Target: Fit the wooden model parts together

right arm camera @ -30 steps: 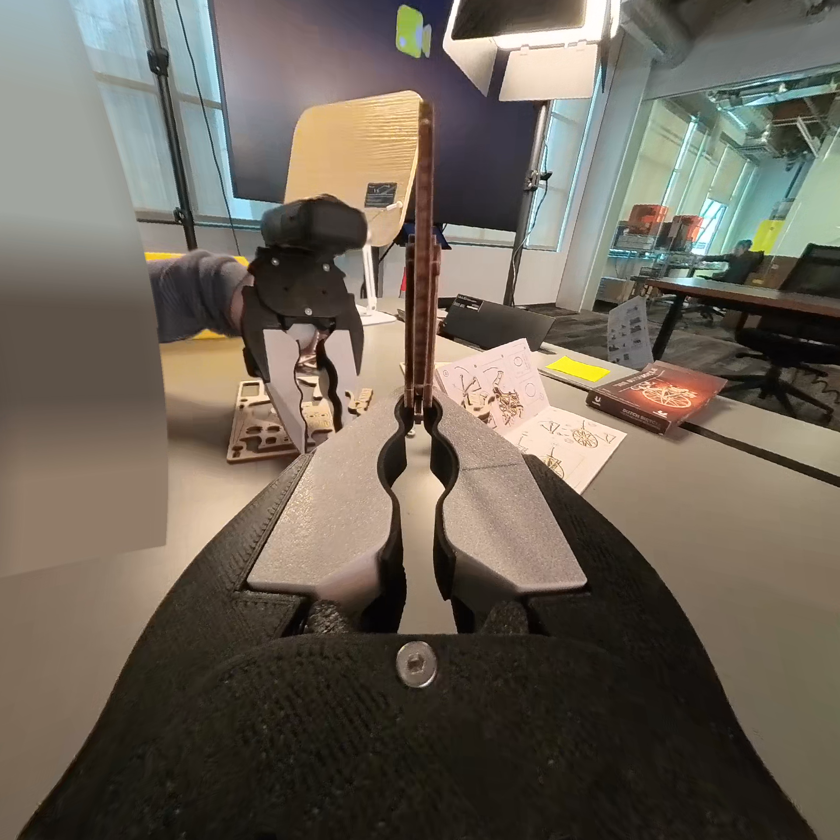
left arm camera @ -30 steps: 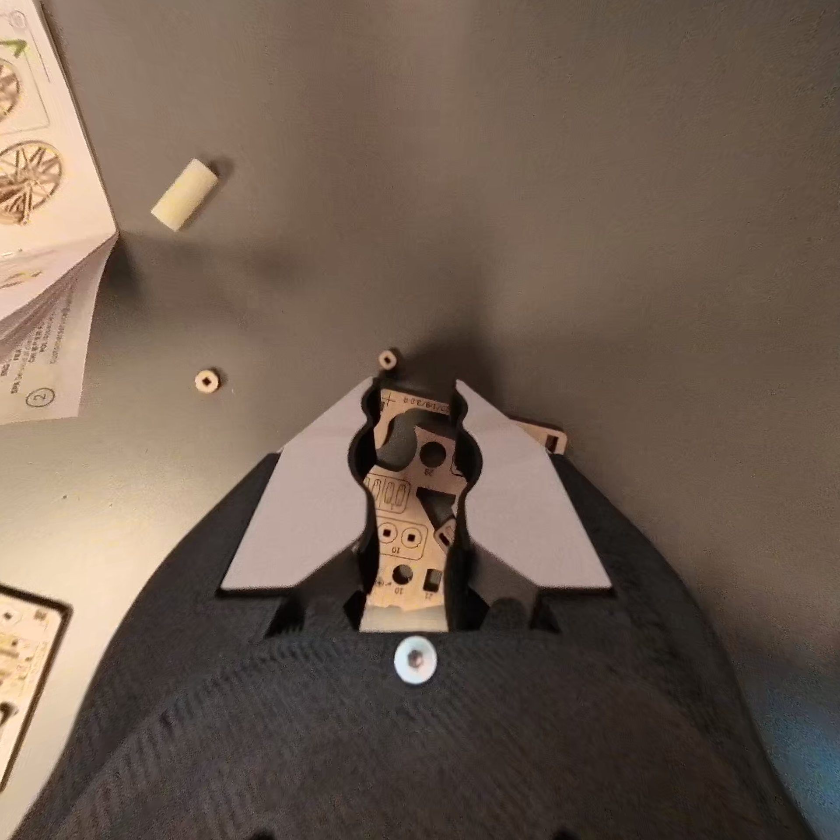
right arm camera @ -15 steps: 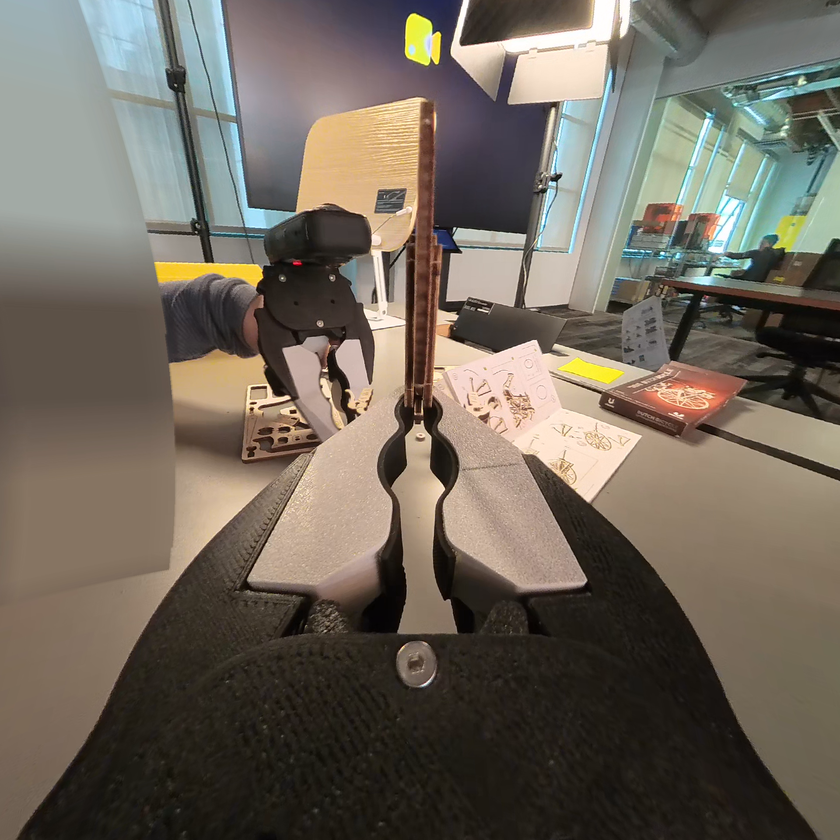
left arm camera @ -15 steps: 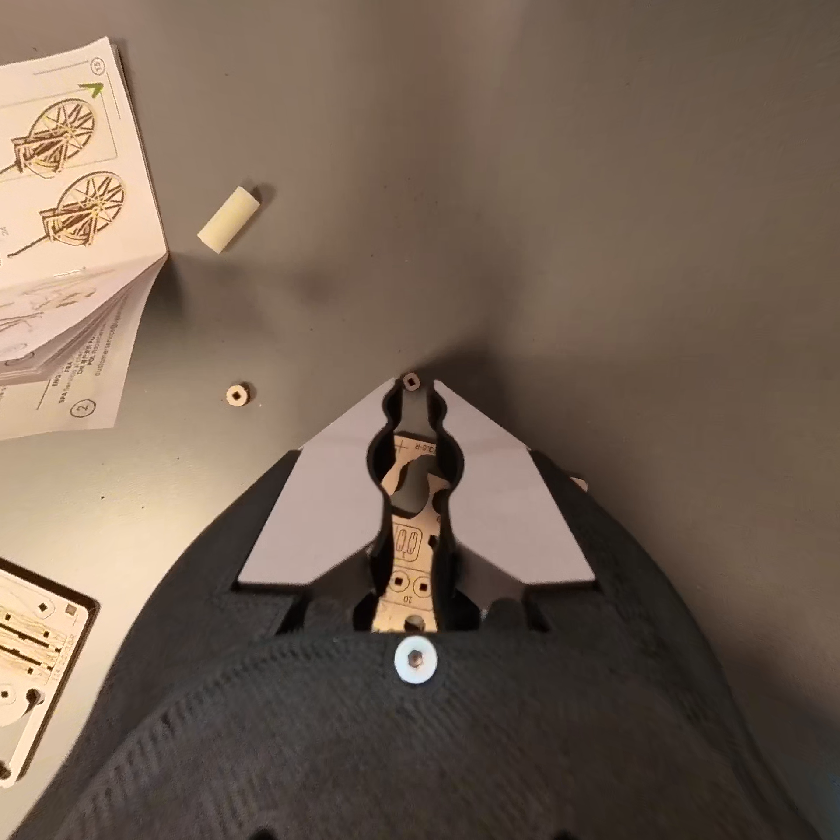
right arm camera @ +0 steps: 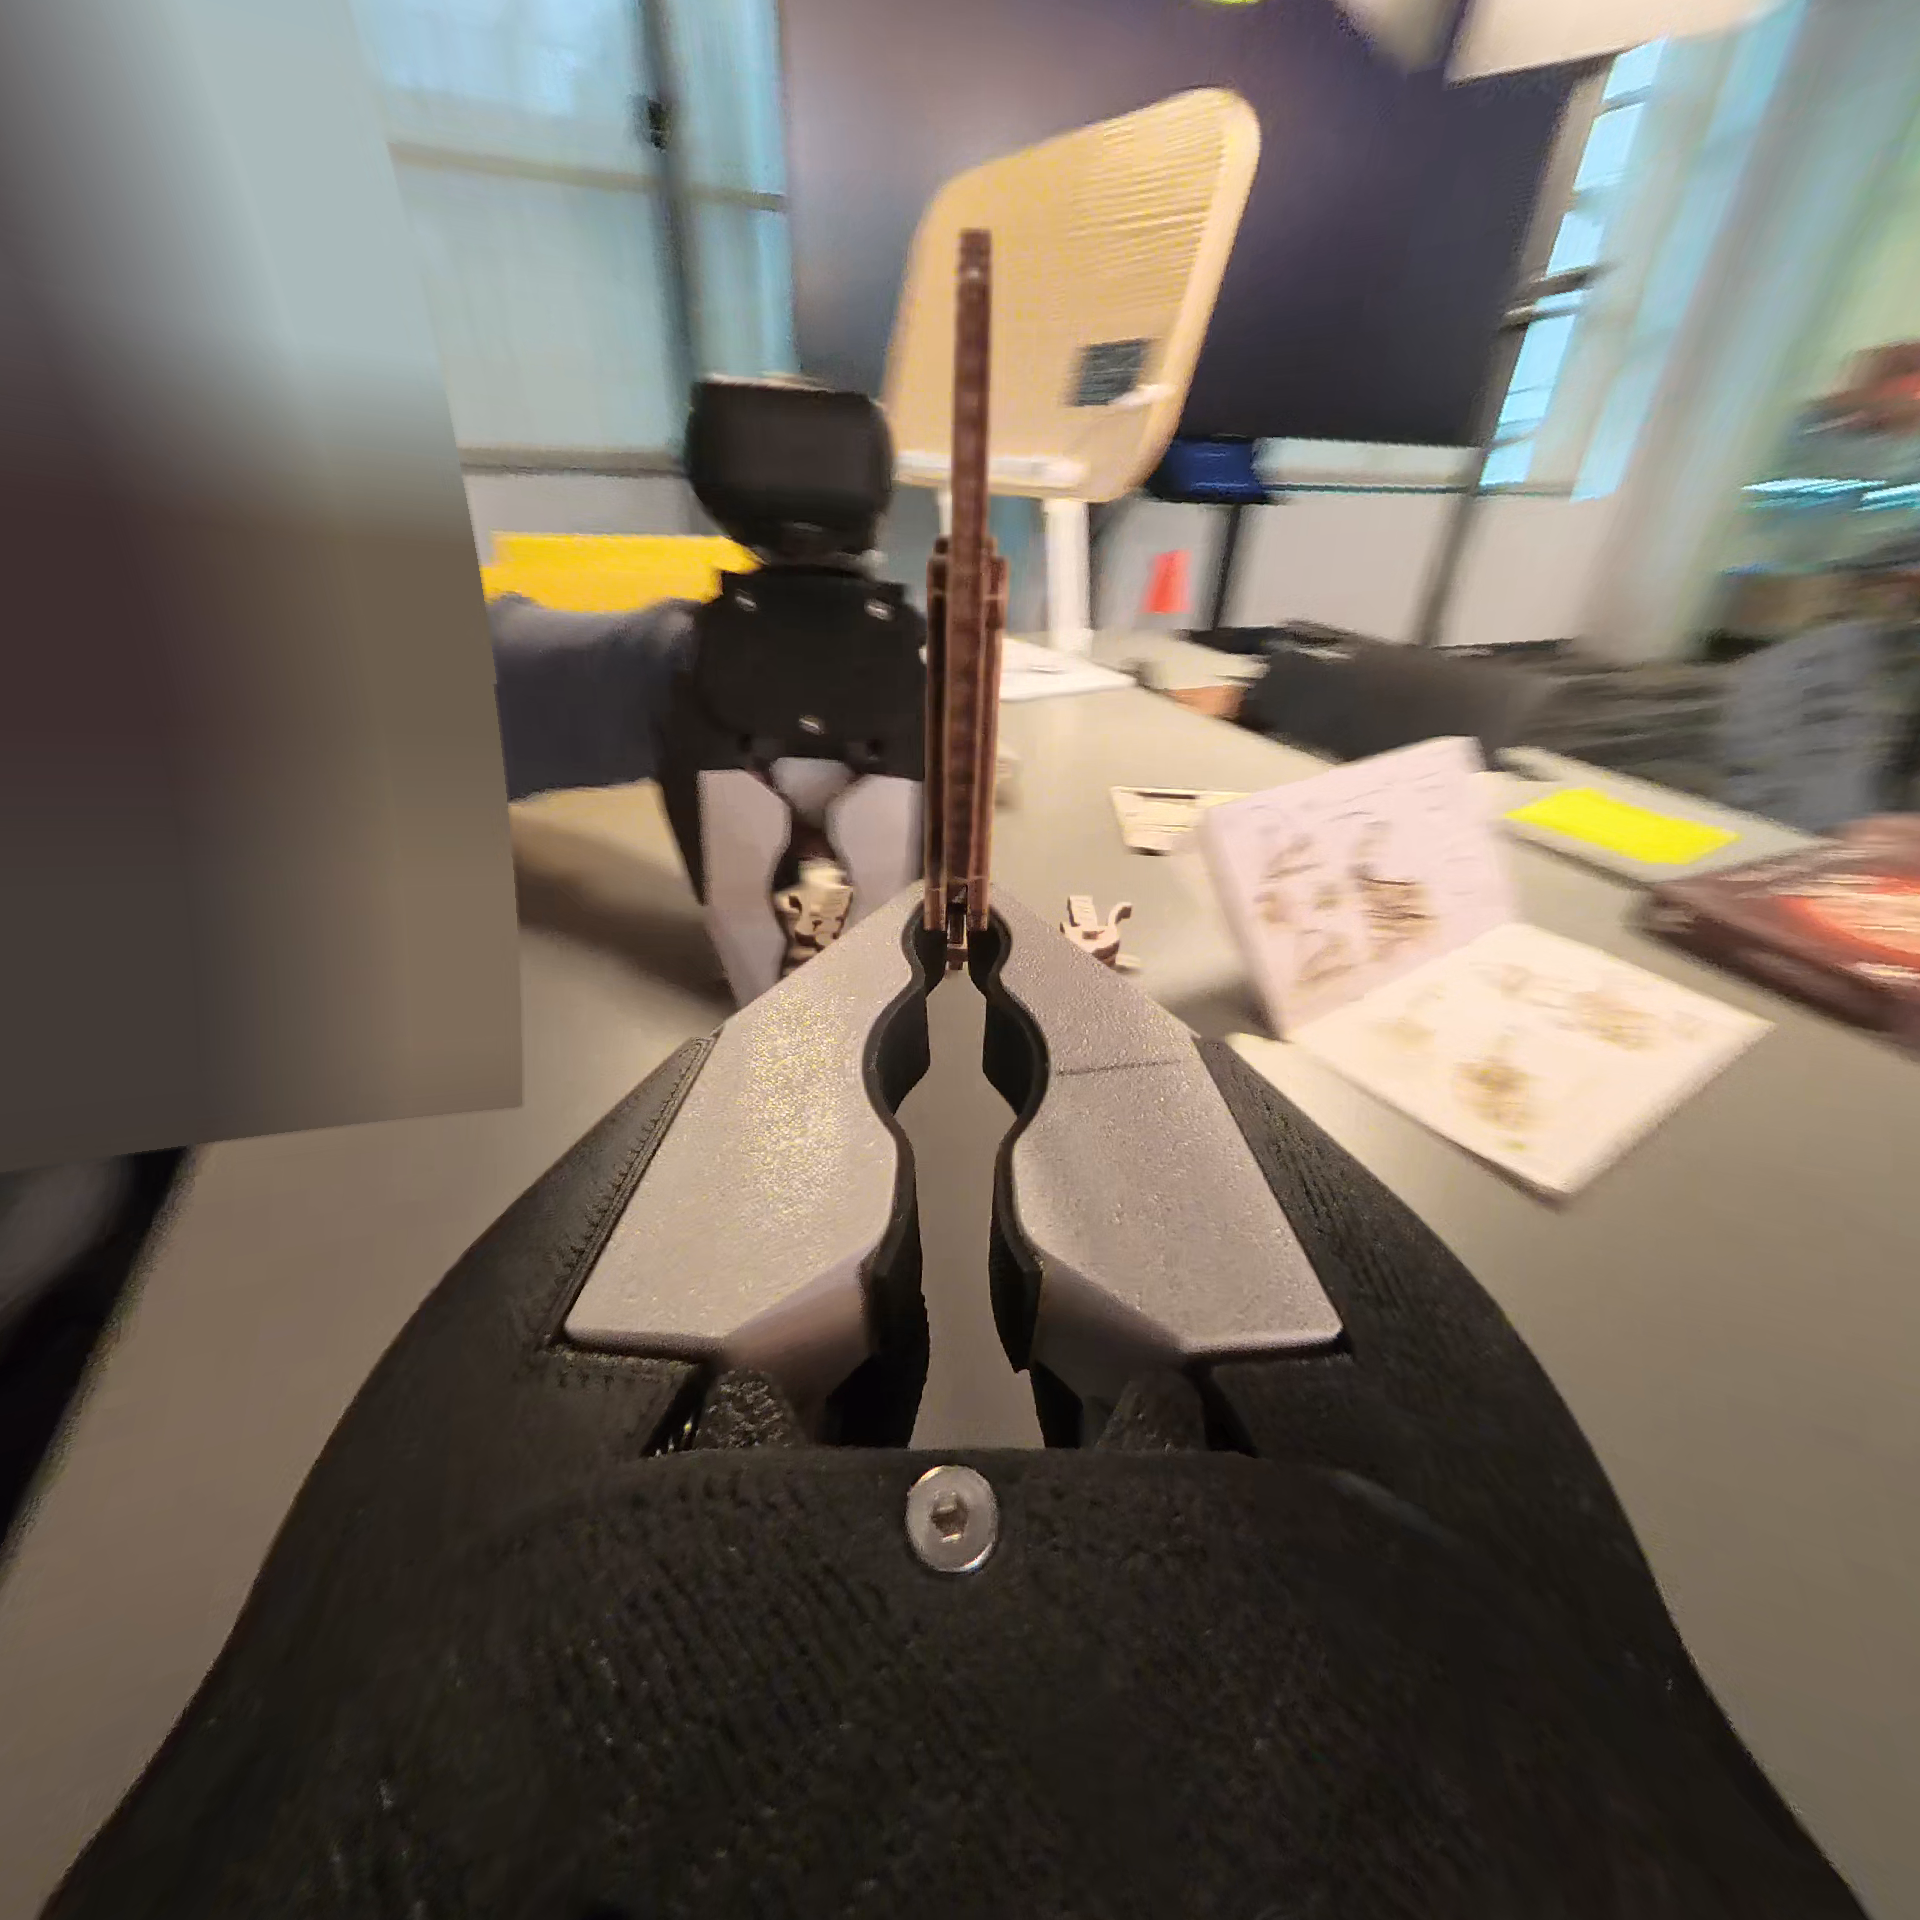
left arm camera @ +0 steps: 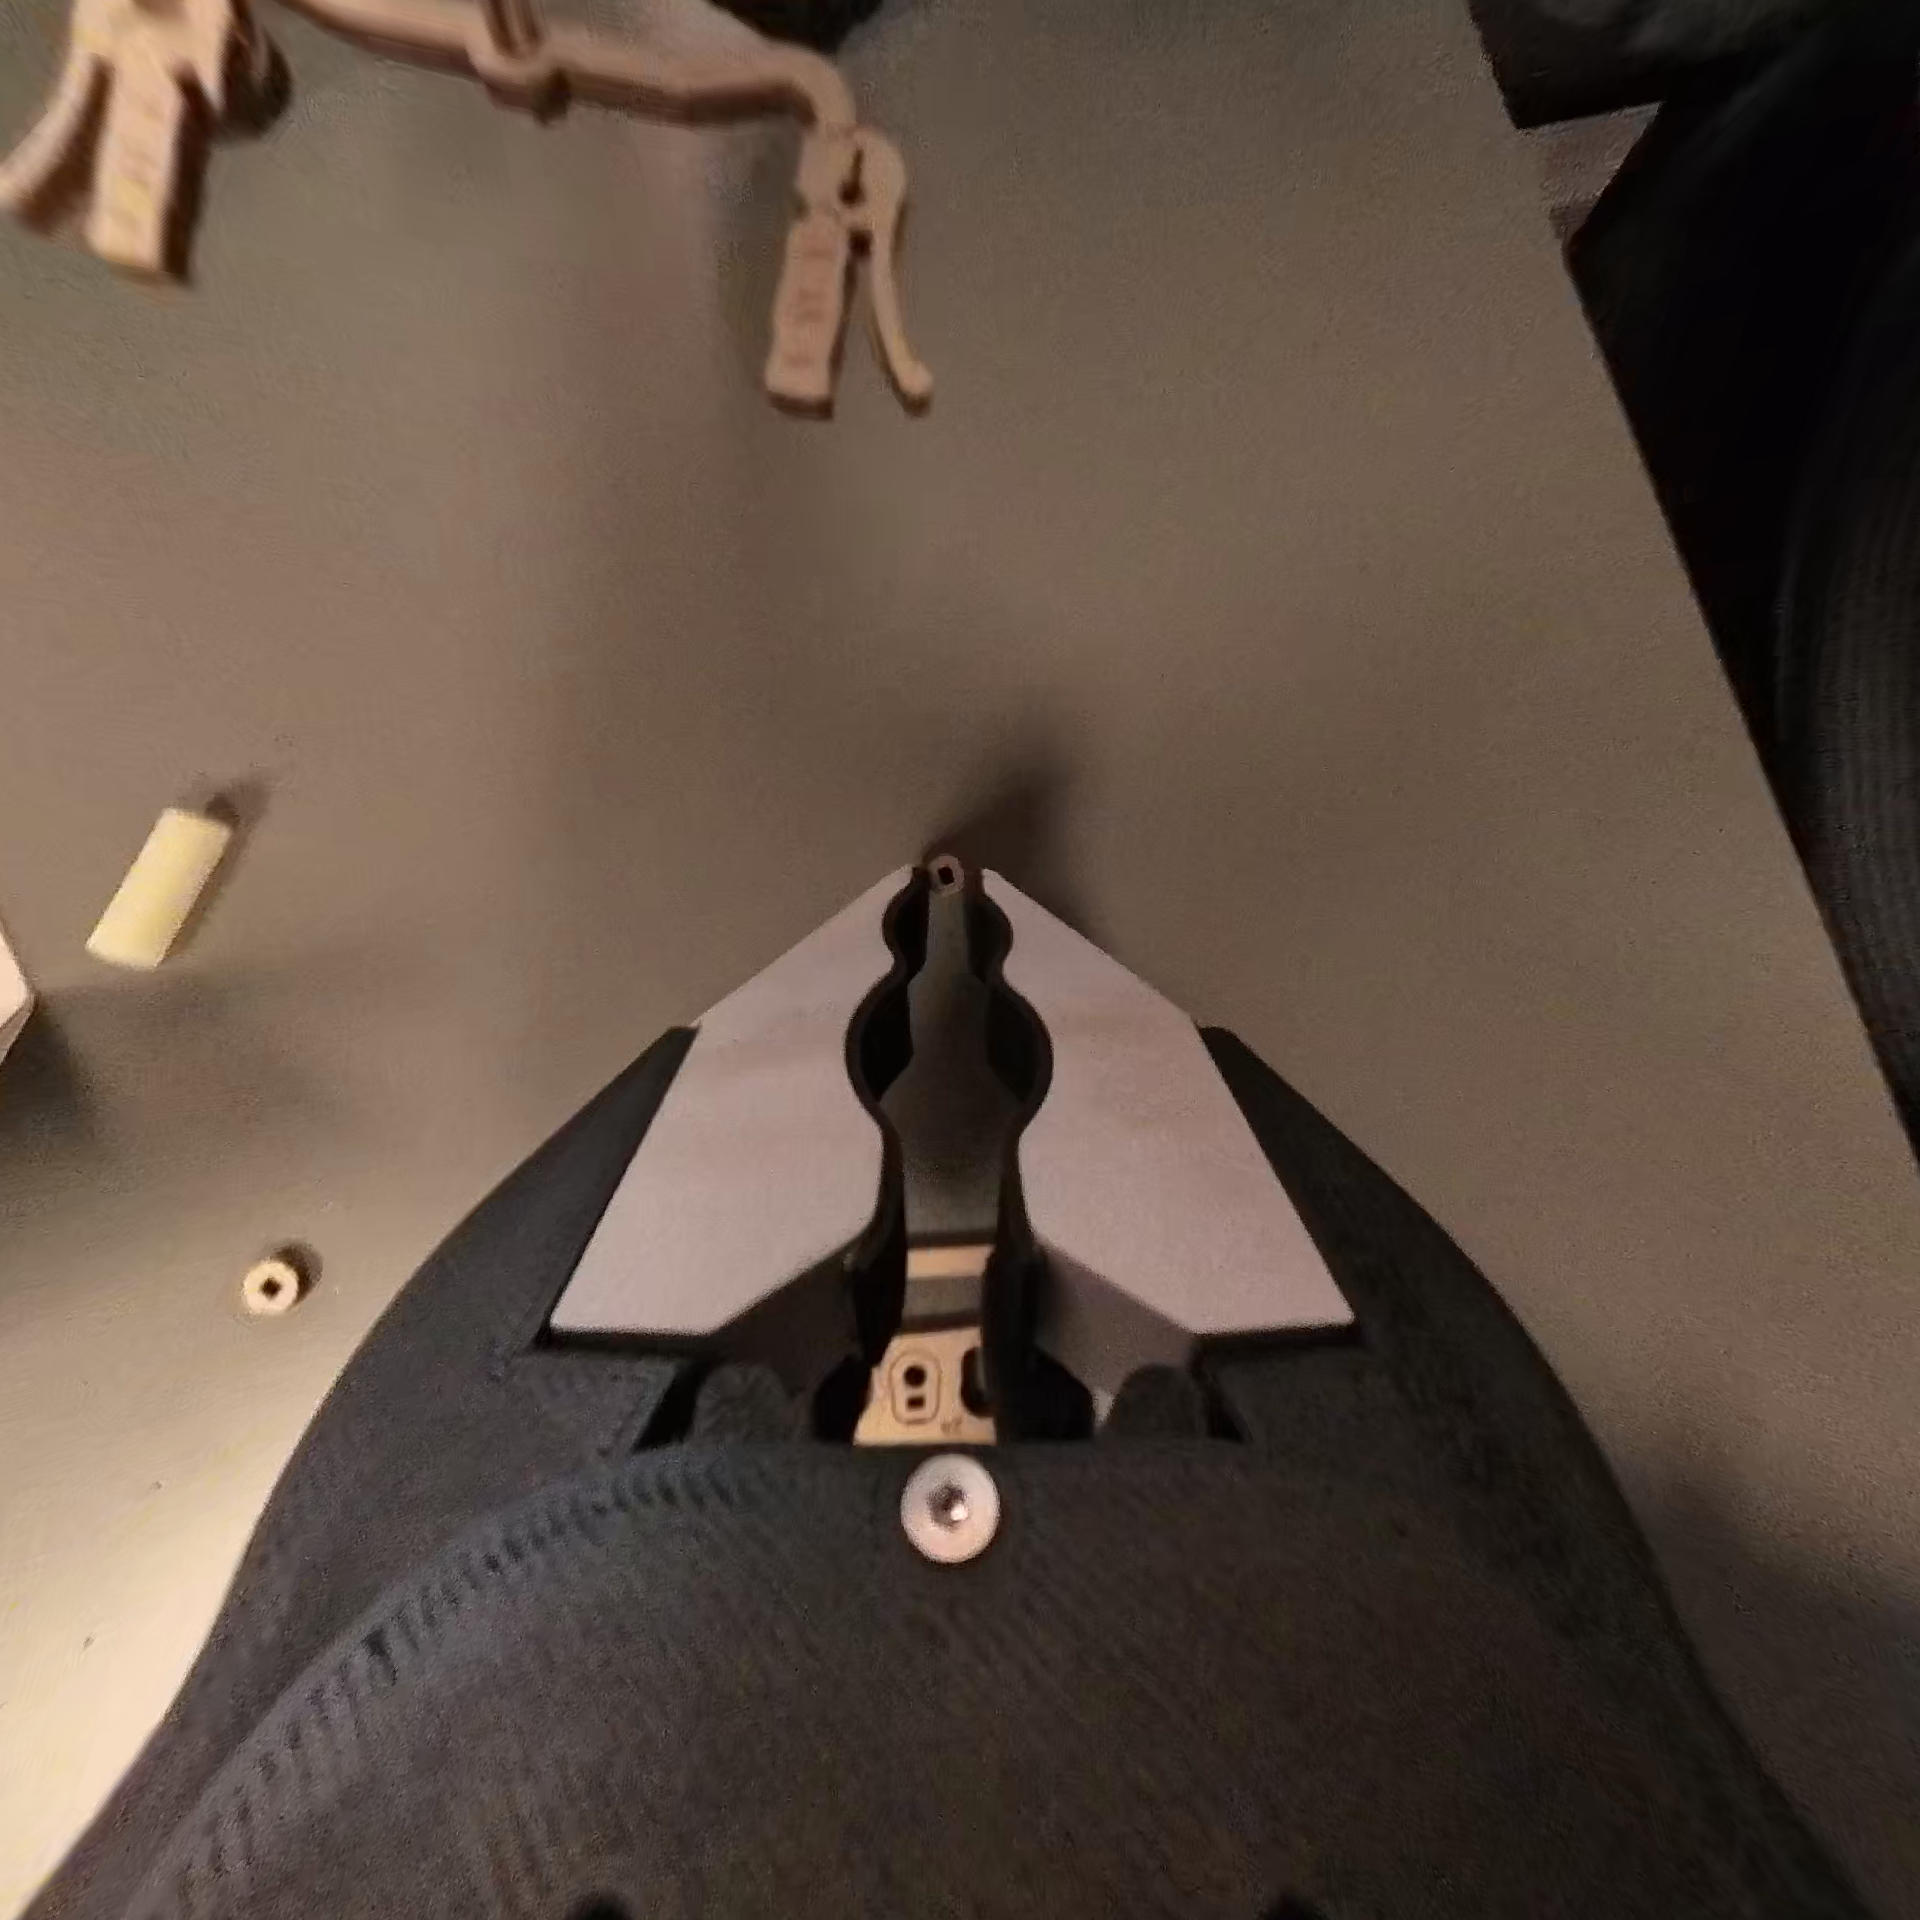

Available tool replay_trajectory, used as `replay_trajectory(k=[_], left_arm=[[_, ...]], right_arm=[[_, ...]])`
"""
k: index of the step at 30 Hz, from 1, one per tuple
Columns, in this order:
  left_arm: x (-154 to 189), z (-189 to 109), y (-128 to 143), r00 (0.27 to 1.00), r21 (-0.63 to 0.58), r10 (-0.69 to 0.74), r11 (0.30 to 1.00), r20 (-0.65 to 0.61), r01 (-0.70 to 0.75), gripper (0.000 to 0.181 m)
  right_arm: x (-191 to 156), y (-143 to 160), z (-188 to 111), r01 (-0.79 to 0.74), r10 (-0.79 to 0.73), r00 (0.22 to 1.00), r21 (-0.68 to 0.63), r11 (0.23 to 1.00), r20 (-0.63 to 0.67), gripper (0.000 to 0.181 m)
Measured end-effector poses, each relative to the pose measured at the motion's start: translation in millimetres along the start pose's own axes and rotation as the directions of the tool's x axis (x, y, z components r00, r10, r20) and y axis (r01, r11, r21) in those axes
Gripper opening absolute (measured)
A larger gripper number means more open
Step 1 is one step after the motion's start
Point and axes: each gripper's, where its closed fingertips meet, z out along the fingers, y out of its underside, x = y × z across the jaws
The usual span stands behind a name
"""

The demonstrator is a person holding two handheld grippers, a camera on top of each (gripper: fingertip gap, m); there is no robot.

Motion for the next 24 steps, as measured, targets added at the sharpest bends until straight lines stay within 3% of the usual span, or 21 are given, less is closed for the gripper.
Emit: replay_trajectory(k=[1,4,7,10,14,18,24], left_arm=[[1.8,1.7,-2.6,1.000,-0.001,0.003,1.000,0.000,-0.003,0.011],[5.5,2.5,-5.5,1.000,0.003,-0.003,1.000,0.010,0.003,0.050],[7.3,-6.2,-9.4,0.999,0.104,-0.001,0.995,0.042,-0.003,0.065],[7.1,-16.1,-7.2,0.997,0.197,-0.031,0.980,0.069,0.017,0.066],[5.9,-24.6,3.5,0.997,0.204,-0.075,0.977,0.021,0.069,0.061],[-5.7,-42.0,11.5,0.990,0.262,-0.142,0.955,-0.010,0.140,0.054],[-7.7,-52.3,15.9,0.988,0.286,-0.151,0.946,-0.025,0.152,0.047]], right_arm=[[-4.3,-0.2,0.5,-0.019,0.019,0.999,0.005,1.000,0.037,0.001],[-15.2,-1.0,5.1,-0.076,0.074,0.988,0.010,0.997,0.139,0.001],[-20.6,1.6,12.5,-0.124,0.123,0.974,-0.011,0.992,0.191,0.001],[-21.9,15.2,25.5,-0.155,0.176,0.965,-0.119,0.981,0.194,0.001],[-24.4,42.5,45.5,-0.213,0.275,0.947,-0.315,0.925,0.167,0.001],[-38.8,53.1,56.1,-0.297,0.388,0.907,-0.404,0.865,0.165,0.001],[-45.9,64.7,53.7,-0.183,0.276,0.950,-0.462,0.868,0.142,0.001]])
